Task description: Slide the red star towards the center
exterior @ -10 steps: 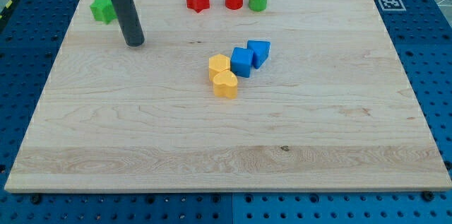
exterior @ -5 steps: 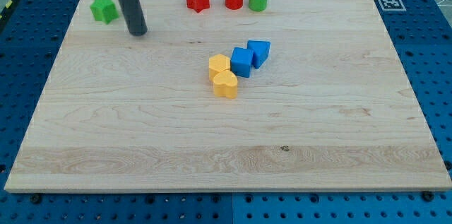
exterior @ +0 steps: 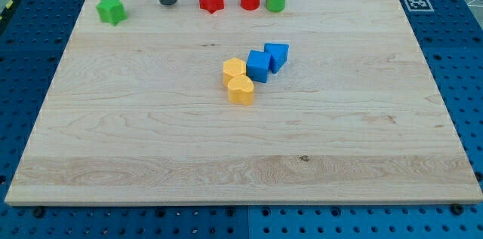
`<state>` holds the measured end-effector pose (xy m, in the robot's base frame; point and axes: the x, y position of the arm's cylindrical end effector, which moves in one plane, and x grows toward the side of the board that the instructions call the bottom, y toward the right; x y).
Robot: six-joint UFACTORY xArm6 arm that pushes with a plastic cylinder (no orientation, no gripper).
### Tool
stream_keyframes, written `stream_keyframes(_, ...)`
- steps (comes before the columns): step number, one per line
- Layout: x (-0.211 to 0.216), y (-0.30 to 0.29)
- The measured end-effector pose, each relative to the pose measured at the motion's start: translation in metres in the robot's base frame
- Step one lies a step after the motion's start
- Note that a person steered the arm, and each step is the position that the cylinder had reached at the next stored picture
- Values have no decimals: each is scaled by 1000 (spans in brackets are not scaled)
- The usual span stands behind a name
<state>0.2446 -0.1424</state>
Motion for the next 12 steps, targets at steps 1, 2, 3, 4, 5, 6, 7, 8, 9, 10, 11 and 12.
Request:
stream_keyframes(1, 0, 14)
stream_keyframes(2, 1, 35)
stream_keyframes(3, 1, 36)
stream_keyframes(4, 1, 40)
stream_keyframes(5, -23, 44)
stream_keyframes(6, -32, 44)
stream_keyframes(7, -25, 63)
stream_keyframes(8, -19, 73)
stream_keyframes(9, -18, 74)
stream_keyframes(10, -10, 71)
stream_keyframes(11, 21, 63)
stream_keyframes(12, 61, 56)
